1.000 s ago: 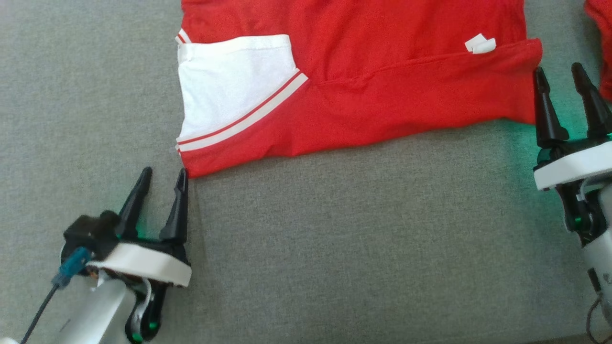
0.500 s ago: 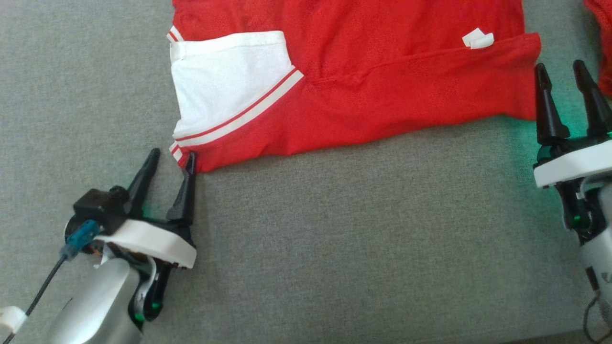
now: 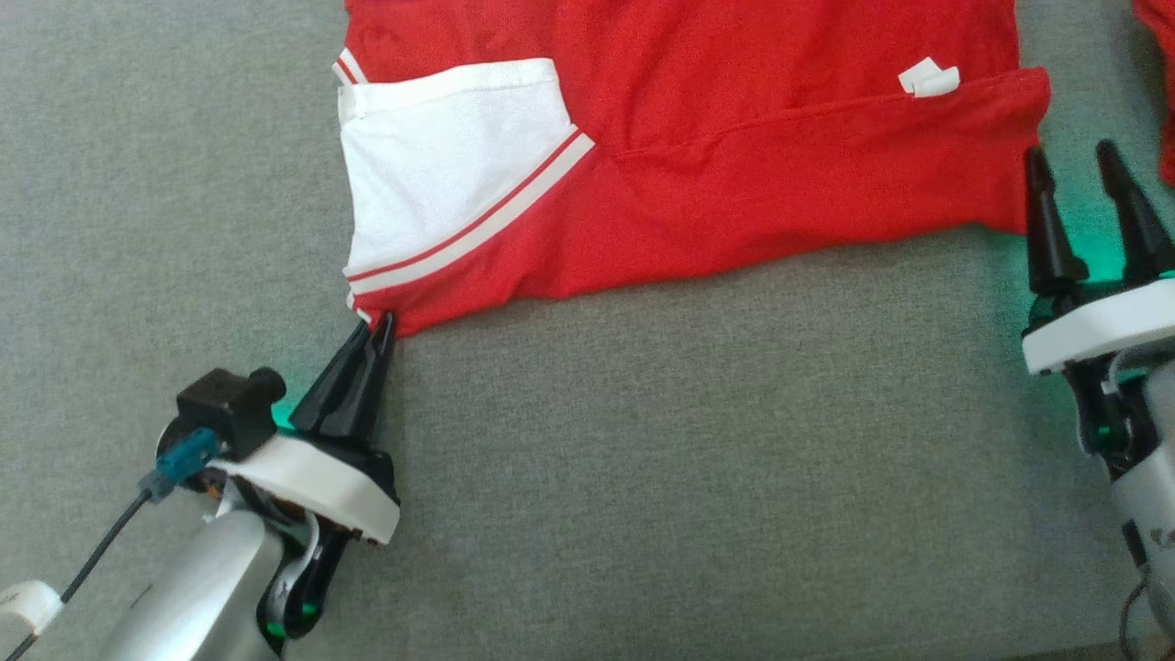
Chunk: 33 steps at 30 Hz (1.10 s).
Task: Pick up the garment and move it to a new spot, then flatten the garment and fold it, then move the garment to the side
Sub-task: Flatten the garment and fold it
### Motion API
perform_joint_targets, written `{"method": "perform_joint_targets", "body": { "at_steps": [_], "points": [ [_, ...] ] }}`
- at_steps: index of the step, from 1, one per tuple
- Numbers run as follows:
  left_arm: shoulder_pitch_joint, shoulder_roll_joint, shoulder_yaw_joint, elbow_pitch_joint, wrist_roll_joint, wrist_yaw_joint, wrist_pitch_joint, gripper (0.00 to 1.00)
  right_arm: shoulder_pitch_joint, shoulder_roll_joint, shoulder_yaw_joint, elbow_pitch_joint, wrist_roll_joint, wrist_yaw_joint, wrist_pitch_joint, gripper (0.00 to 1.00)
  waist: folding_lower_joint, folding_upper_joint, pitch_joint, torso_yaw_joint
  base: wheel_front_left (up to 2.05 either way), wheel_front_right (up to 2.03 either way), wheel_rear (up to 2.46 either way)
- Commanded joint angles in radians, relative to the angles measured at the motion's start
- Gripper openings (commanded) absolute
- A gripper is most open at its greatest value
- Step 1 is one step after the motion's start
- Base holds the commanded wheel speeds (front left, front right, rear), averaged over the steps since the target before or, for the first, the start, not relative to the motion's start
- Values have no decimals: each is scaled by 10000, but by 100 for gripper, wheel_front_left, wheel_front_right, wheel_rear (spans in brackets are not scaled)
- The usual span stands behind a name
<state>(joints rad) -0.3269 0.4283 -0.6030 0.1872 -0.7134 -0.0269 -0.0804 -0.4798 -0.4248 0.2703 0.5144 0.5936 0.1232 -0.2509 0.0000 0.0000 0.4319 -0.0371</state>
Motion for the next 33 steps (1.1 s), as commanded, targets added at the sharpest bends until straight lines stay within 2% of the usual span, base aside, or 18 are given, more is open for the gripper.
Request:
{"method": "perform_joint_targets", "body": {
  "at_steps": [1, 7, 8, 9, 20, 27, 33],
  "points": [
    [128, 327, 292, -209, -101, -26, -27, 0, 49, -136, 174, -67, 86, 75, -21, 100, 0, 0, -16, 22, 0, 0, 0],
    [253, 462, 373, -509, -183, 75, -11, 0, -207, -75, 619, 890, 568, 75, 797, 100, 0, 0, -76, 87, 0, 0, 0],
    [279, 479, 386, -545, -192, 91, -27, 0, -234, -72, 769, 938, 661, 75, 933, 94, 0, 0, -85, 88, 0, 0, 0],
    [305, 492, 396, -573, -199, 105, -44, 0, -254, -79, 911, 974, 761, 75, 1050, 0, 0, 0, -99, 89, 0, 0, 0],
    [978, 815, 547, -987, -276, 259, -401, 0, 100, -866, 1638, 794, 1187, 75, 701, 0, 0, 0, -635, 30, 0, 0, 0],
    [2429, 1171, 569, -1748, -511, 500, -686, 0, 1481, -1910, 2292, -269, 1885, 75, 959, 0, 0, 0, -1186, -89, 0, 0, 0],
    [3612, 1310, 432, -2401, -668, 797, -788, 0, 2811, -2572, 2114, -1020, 2205, 75, 1063, 0, 0, 0, -1344, -175, 0, 0, 0]
  ]
}}
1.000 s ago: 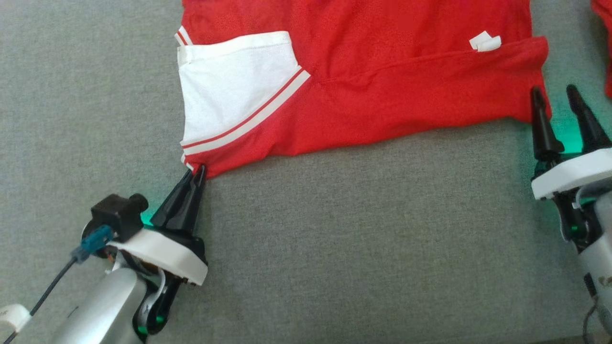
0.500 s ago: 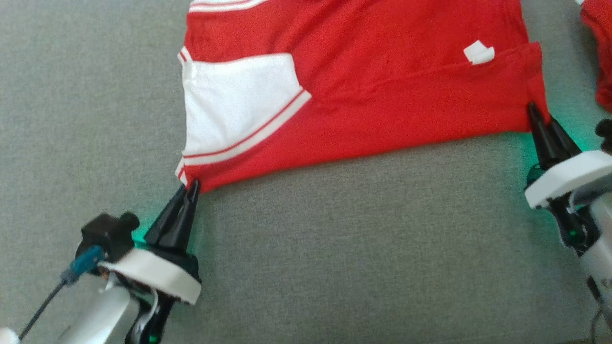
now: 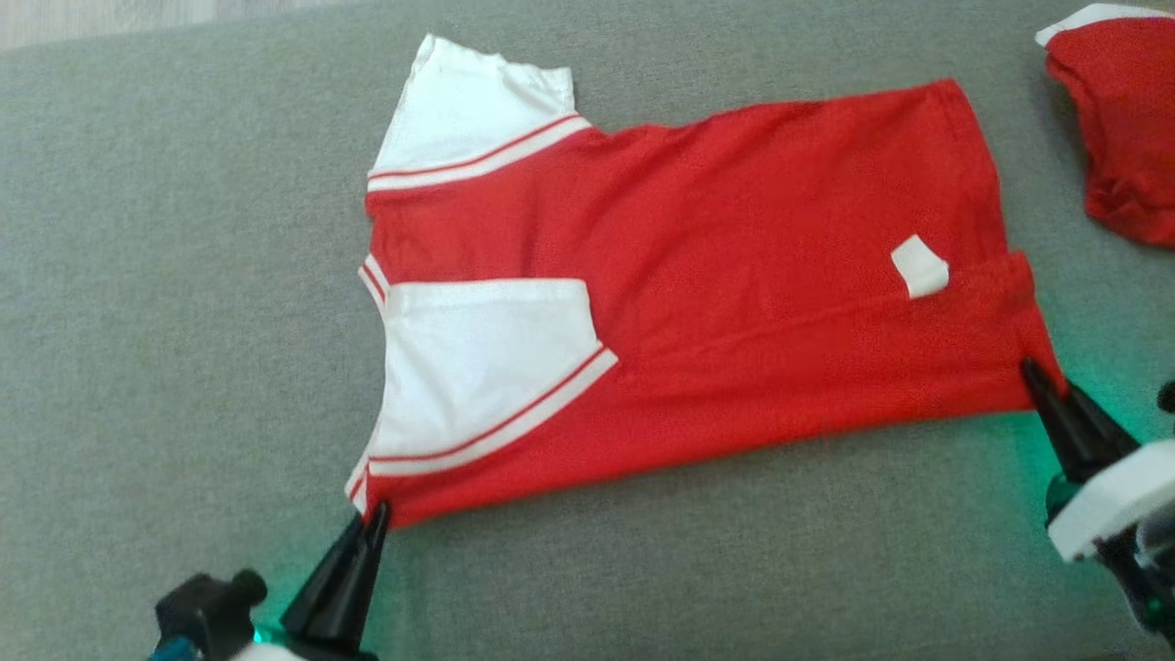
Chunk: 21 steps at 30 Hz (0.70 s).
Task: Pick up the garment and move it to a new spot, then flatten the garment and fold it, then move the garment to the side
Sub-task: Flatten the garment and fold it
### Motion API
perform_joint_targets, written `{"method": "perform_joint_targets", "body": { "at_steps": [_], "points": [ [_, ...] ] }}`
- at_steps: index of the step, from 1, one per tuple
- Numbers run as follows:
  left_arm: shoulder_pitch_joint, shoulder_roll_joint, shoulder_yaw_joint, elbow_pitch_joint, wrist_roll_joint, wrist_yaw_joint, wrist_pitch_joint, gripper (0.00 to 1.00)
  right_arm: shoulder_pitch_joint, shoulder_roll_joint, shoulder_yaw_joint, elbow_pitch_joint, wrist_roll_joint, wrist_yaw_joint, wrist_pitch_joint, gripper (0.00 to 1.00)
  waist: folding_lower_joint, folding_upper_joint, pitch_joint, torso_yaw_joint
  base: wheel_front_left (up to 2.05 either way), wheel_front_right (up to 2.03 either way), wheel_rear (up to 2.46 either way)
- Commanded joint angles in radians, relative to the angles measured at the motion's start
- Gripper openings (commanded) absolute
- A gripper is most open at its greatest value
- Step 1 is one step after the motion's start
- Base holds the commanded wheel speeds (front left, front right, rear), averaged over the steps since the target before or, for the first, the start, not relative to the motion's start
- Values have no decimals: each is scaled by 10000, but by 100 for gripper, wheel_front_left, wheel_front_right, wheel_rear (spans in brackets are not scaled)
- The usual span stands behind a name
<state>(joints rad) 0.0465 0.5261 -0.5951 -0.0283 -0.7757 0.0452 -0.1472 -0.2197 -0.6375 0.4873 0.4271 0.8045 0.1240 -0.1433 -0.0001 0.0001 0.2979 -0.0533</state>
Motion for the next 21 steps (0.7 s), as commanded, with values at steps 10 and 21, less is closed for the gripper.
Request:
{"method": "perform_joint_targets", "body": {
  "at_steps": [10, 21],
  "points": [
    [-306, 846, 424, -1213, 310, 412, 255, 100, 617, -129, -1042, -1416, -191, 67, -761, 100, 1, -1, 310, -222, 0, 0, 0],
    [-6088, 2258, 1378, -1969, -255, -702, 4239, 100, -193, 203, -1813, -2519, -1202, 67, -1018, 100, 1, -1, 2083, -310, 0, 0, 0]
  ]
}}
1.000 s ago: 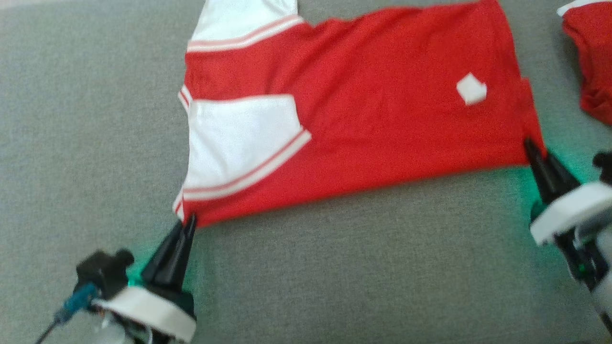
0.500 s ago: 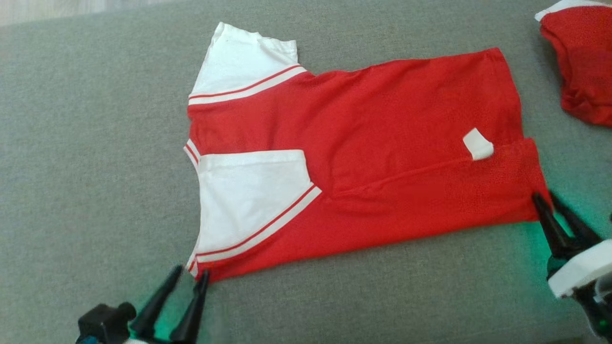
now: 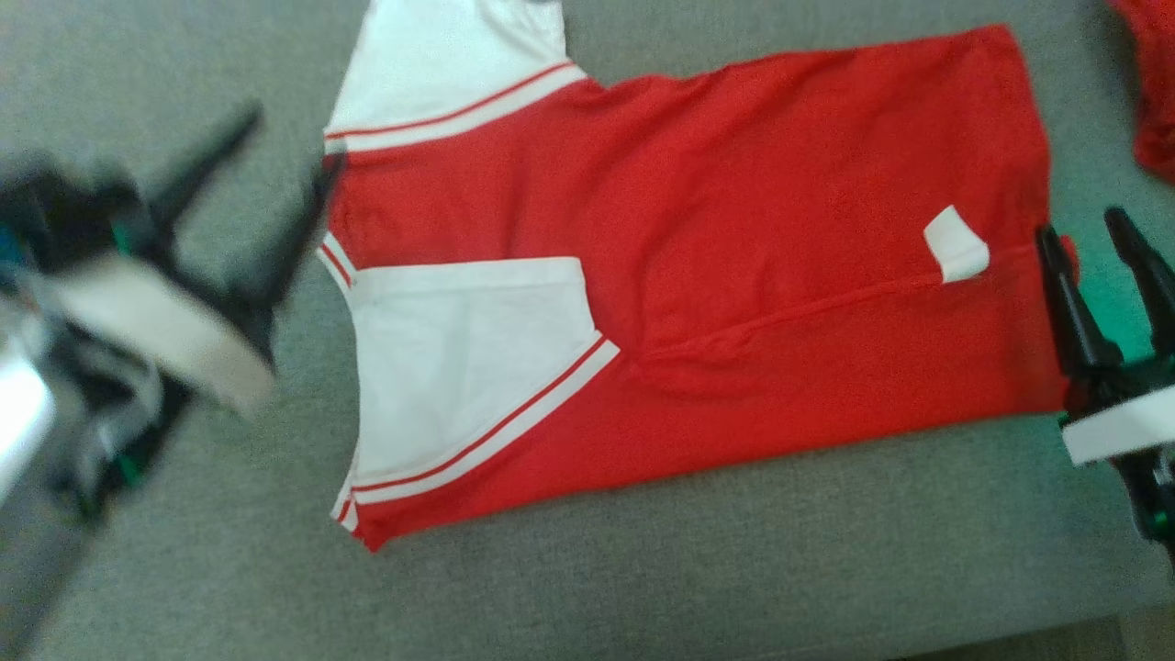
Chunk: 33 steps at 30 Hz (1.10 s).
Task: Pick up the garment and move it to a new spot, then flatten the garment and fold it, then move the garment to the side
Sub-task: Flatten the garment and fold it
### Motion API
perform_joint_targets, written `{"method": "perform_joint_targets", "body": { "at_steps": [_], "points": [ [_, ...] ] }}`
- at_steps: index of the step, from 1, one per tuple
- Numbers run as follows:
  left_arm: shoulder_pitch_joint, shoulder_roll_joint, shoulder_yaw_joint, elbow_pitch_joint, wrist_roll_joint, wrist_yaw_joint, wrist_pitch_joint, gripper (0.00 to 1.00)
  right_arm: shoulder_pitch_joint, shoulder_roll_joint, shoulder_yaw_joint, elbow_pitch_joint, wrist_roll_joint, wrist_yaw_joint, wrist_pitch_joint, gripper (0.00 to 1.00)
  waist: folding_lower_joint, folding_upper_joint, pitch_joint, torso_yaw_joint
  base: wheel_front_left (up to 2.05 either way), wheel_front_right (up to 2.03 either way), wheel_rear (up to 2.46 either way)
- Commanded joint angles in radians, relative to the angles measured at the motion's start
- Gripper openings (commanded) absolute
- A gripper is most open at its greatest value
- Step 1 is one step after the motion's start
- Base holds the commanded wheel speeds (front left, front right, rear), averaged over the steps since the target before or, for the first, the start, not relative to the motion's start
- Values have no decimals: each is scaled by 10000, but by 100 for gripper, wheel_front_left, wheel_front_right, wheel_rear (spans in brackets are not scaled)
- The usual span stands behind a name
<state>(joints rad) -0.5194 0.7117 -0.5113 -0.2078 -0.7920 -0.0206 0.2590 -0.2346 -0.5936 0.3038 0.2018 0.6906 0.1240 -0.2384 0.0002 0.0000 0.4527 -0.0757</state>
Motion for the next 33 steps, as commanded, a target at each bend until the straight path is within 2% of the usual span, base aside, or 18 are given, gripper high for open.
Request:
{"method": "perform_joint_targets", "body": {
  "at_steps": [1, 5, 9, 17, 30, 32, 33],
  "points": [
    [-1126, 399, 519, 126, -317, -220, 747, 100, -167, -213, 46, -323, -124, 67, -36, 100, -2, 0, 728, -138, 0, 0, 0],
    [-3606, 264, 334, 1550, -1046, -507, 2981, 100, -703, -81, 109, -497, -260, 67, -8, 100, -2, 0, 1534, -442, 0, 0, 0],
    [-5370, 113, 195, 2835, -1337, -607, 4388, 100, -1155, 120, 332, -501, -308, 67, -32, 100, -2, 0, 2124, -859, 0, 0, 0],
    [-6699, 531, -191, 3928, -1150, -933, 5343, 100, -1684, 394, 624, -208, -201, 67, -145, 100, -2, 0, 2665, -1569, 0, 0, 0],
    [-7051, 958, -639, 4561, -1240, -1053, 5943, 100, -1909, 756, 698, 45, -52, 67, -229, 100, -2, 0, 2873, -2275, 0, 0, 0],
    [-7010, 1005, -660, 4541, -1406, -1058, 6123, 88, -1873, 756, 598, 36, -66, 67, -230, 100, -2, 0, 2850, -2309, 0, 0, 0],
    [-6977, 1021, -671, 4508, -1500, -1060, 6219, 100, -1857, 733, 546, 43, -69, 67, -231, 100, -2, 0, 2833, -2309, 0, 0, 0]
  ]
}}
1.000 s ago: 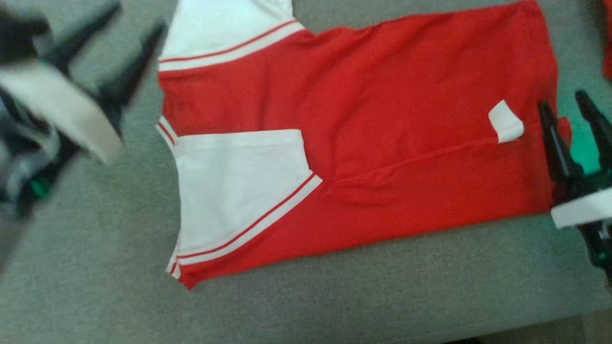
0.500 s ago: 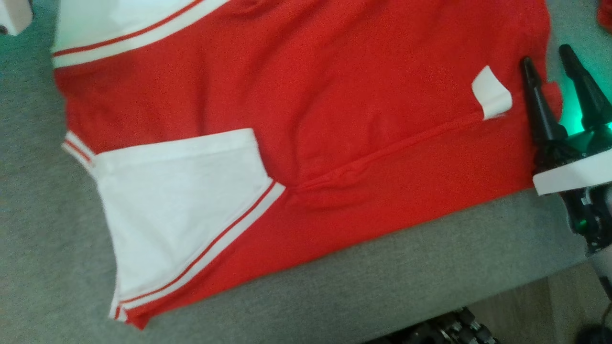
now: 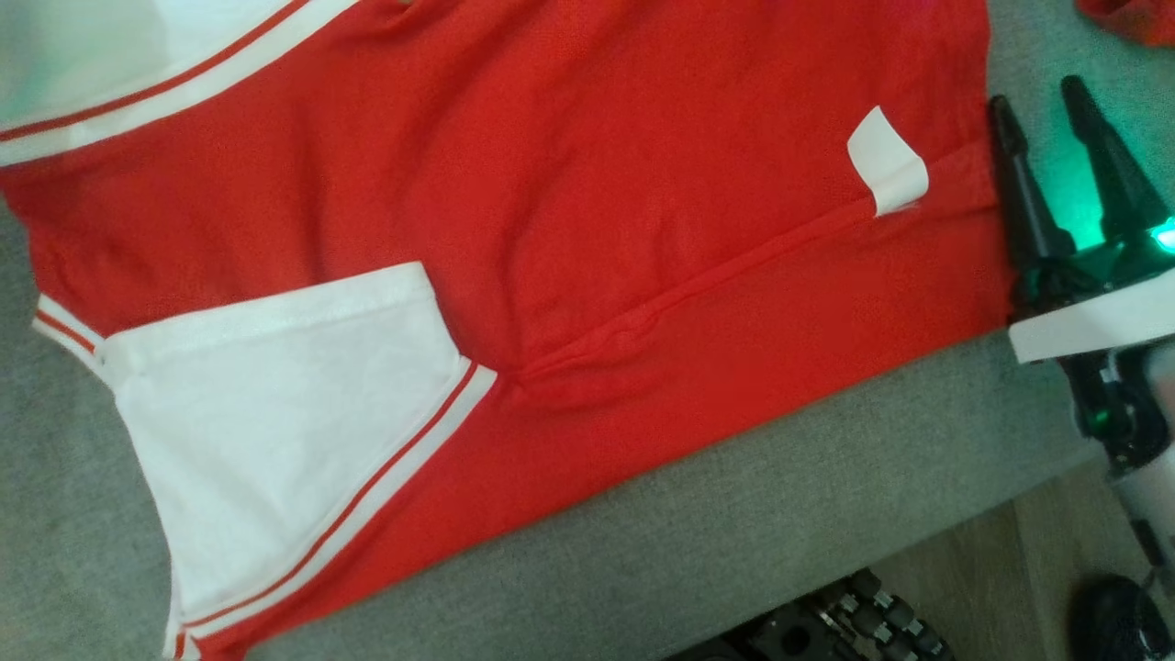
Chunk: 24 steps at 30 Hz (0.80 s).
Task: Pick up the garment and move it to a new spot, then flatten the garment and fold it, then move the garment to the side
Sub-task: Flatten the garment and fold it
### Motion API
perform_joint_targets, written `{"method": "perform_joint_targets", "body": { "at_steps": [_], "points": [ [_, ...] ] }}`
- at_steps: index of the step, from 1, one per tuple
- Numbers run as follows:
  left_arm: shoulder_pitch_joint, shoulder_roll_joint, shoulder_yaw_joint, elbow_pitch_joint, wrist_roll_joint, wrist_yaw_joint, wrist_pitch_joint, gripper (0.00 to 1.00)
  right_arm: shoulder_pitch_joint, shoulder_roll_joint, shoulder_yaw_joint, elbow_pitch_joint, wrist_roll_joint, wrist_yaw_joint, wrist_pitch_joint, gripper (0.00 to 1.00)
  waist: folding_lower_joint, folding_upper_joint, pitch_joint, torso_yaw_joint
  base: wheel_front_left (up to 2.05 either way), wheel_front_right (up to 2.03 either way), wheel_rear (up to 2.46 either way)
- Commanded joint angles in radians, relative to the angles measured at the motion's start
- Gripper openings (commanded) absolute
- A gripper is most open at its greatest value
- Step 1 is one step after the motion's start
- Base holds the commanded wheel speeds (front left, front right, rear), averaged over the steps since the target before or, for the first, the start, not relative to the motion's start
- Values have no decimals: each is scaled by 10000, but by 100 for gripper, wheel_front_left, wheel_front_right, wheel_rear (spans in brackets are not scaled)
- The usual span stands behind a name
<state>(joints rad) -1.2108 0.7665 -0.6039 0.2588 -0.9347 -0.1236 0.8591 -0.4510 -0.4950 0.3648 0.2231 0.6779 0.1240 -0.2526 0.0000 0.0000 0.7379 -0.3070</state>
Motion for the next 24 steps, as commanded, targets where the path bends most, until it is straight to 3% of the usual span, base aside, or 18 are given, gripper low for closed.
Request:
{"method": "perform_joint_targets", "body": {
  "at_steps": [1, 4, 7, 8, 15, 24],
  "points": [
    [-23, 496, 244, -200, -163, -31, 324, 92, 322, -285, -116, -161, 50, 67, -89, 100, 0, 0, -42, 12, 0, 0, 0],
    [117, 556, 248, -398, -405, 4, 565, 64, 319, -387, -289, -175, -3, 67, -89, 100, 0, 0, -115, 71, 0, 0, 0],
    [286, 596, 239, -644, -598, 30, 712, 21, 306, -413, -402, -285, -108, 67, -90, 100, 0, 0, -160, 151, 0, 0, 0],
    [319, 600, 243, -716, -642, 34, 728, 0, 286, -428, -409, -321, -134, 67, -90, 100, 0, 0, -162, 177, 0, 0, 0],
    [254, 534, 321, -1118, -631, -29, -78, 0, -438, -652, -15, -541, 180, 67, 105, 100, 0, 0, -191, 322, 0, 0, 0],
    [76, 653, -8, -1208, -619, -65, -511, 0, -2825, -1184, 1302, -153, 1071, 67, 3062, 100, 0, 0, -390, 471, 0, 0, 0]
  ]
}}
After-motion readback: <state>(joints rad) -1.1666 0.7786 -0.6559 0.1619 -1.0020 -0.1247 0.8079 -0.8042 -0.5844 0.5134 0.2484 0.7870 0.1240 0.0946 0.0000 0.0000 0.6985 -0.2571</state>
